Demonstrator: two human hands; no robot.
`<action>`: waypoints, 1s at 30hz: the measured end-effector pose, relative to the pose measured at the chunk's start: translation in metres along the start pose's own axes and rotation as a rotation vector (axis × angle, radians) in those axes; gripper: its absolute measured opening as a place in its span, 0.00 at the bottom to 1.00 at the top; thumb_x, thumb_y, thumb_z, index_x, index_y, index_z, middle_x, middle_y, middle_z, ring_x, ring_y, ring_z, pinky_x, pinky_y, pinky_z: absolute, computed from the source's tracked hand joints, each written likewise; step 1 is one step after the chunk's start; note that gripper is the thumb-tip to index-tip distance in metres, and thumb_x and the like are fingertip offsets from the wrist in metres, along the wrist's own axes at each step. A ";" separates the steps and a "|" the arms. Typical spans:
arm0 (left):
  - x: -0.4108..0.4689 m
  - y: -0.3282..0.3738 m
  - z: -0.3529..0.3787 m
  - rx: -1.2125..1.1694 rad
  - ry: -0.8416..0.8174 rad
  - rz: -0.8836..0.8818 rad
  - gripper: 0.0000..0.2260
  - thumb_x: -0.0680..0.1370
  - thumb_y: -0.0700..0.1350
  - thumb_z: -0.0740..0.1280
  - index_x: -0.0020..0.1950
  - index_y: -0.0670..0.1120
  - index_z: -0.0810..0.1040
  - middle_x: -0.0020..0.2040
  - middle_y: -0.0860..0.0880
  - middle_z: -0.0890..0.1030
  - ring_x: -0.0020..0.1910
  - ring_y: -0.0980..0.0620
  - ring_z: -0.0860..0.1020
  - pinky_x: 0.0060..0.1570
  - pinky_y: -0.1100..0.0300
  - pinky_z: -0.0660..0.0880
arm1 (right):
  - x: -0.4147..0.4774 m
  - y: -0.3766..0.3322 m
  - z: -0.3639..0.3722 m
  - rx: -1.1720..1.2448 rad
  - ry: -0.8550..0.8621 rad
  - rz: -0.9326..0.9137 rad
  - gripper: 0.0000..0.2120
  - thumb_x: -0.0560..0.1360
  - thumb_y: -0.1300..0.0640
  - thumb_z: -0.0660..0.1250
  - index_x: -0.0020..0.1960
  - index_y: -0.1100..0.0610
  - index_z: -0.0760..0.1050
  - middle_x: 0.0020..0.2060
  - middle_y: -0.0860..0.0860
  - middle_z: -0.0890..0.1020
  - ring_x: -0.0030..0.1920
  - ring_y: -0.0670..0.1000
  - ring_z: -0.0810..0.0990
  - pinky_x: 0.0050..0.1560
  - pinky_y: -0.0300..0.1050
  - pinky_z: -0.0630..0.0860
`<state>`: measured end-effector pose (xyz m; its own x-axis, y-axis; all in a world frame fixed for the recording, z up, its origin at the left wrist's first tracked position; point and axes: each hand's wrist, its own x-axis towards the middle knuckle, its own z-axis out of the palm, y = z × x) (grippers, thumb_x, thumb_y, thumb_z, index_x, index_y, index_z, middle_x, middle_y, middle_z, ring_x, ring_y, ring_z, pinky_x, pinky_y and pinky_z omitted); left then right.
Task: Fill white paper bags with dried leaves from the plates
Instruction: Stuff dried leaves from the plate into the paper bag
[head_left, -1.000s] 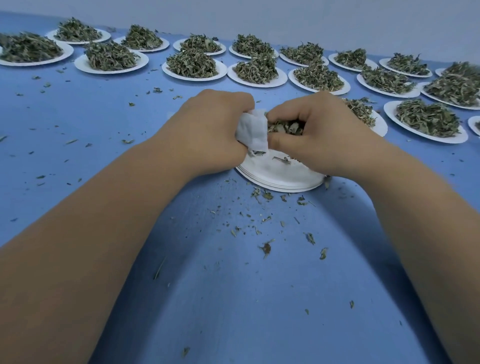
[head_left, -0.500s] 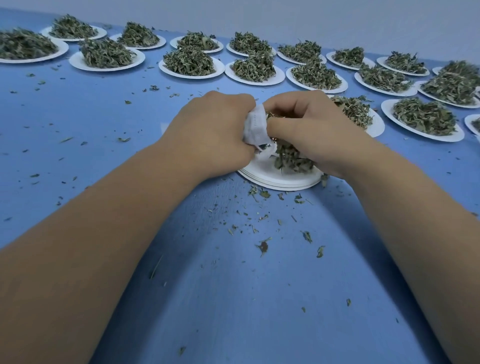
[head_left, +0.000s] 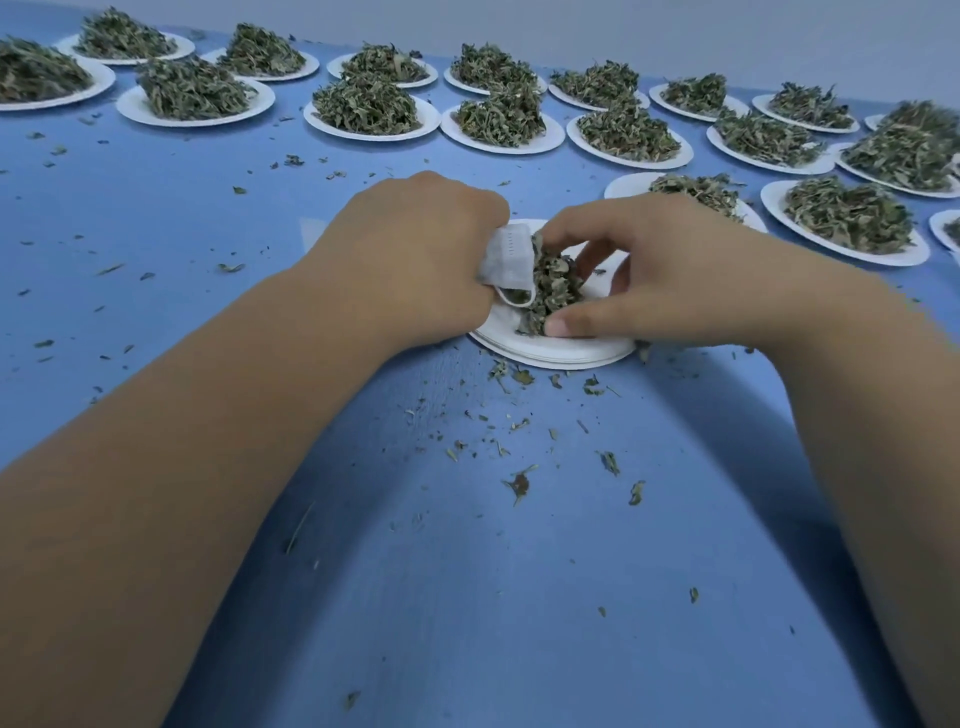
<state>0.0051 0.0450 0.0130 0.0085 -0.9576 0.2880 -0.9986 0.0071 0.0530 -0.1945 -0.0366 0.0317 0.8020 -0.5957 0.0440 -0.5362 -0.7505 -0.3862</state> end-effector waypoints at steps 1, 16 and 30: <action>0.001 0.001 0.000 0.026 -0.004 0.007 0.07 0.71 0.46 0.67 0.43 0.51 0.68 0.38 0.50 0.72 0.38 0.46 0.72 0.32 0.56 0.63 | 0.001 -0.001 0.002 -0.014 0.046 -0.010 0.23 0.69 0.42 0.78 0.62 0.40 0.77 0.44 0.29 0.78 0.43 0.27 0.76 0.42 0.31 0.71; -0.005 0.010 -0.002 -0.168 0.052 -0.032 0.13 0.67 0.45 0.70 0.38 0.62 0.71 0.34 0.56 0.71 0.34 0.57 0.70 0.29 0.61 0.59 | 0.004 -0.018 0.003 0.376 0.343 -0.040 0.11 0.69 0.59 0.81 0.46 0.54 0.81 0.36 0.47 0.83 0.35 0.46 0.82 0.40 0.42 0.81; -0.006 0.009 -0.004 -0.279 0.211 0.051 0.22 0.69 0.39 0.69 0.61 0.50 0.69 0.35 0.55 0.70 0.35 0.53 0.70 0.29 0.58 0.60 | 0.005 -0.016 0.003 0.503 0.314 -0.118 0.19 0.67 0.57 0.82 0.47 0.52 0.73 0.44 0.49 0.87 0.44 0.43 0.83 0.44 0.34 0.75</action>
<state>-0.0035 0.0515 0.0154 -0.0008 -0.8736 0.4867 -0.9453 0.1594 0.2846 -0.1808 -0.0264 0.0352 0.6913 -0.6300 0.3537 -0.1965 -0.6351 -0.7470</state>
